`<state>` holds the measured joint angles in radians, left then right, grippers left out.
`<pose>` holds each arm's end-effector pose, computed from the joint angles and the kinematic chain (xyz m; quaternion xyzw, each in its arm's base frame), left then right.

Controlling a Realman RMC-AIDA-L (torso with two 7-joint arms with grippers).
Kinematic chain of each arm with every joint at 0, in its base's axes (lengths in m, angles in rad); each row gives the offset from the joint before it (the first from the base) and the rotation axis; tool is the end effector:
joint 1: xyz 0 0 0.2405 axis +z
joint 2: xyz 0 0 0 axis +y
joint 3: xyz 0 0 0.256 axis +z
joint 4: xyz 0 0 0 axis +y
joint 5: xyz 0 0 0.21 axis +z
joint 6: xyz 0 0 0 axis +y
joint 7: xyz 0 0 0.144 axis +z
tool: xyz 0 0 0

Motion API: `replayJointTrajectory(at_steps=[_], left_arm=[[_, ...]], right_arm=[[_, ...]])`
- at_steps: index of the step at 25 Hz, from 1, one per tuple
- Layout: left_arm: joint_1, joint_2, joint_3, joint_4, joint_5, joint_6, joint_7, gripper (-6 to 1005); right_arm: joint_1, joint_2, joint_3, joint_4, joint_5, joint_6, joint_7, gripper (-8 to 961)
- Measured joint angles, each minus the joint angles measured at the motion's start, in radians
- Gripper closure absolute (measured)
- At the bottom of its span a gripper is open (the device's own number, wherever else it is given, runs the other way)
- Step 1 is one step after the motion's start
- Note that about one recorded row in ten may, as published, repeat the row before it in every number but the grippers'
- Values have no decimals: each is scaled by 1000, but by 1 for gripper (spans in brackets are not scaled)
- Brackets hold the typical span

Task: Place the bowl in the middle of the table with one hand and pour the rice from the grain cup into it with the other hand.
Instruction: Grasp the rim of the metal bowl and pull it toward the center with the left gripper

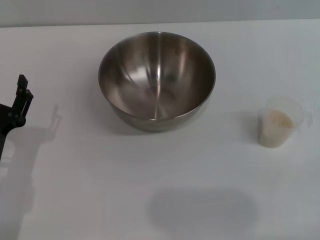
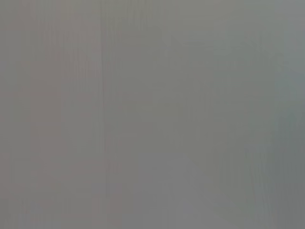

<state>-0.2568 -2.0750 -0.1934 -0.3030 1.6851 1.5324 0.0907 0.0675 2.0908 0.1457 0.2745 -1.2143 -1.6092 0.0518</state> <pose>-0.3235 0.2459 -0.0249 -0.6637 -0.1682 -0.3285 0.6507 0.4010 0.1619 0.0196 -0.4636 0.3030 0.2692 0.7879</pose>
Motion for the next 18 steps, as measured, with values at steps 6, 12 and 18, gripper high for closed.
replayJointTrajectory(at_steps=[6, 12, 18], left_arm=[[-6, 0, -2, -4, 1, 7, 2, 216], [-7, 1, -7, -20, -5, 12, 3, 216], [-43, 7, -61, -34, 2, 40, 4, 216]], right_arm=[[0, 0, 0, 0, 0, 1, -1, 136], [-1, 0, 0, 0, -4, 0, -2, 136], [-1, -1, 0, 0, -5, 0, -2, 136]])
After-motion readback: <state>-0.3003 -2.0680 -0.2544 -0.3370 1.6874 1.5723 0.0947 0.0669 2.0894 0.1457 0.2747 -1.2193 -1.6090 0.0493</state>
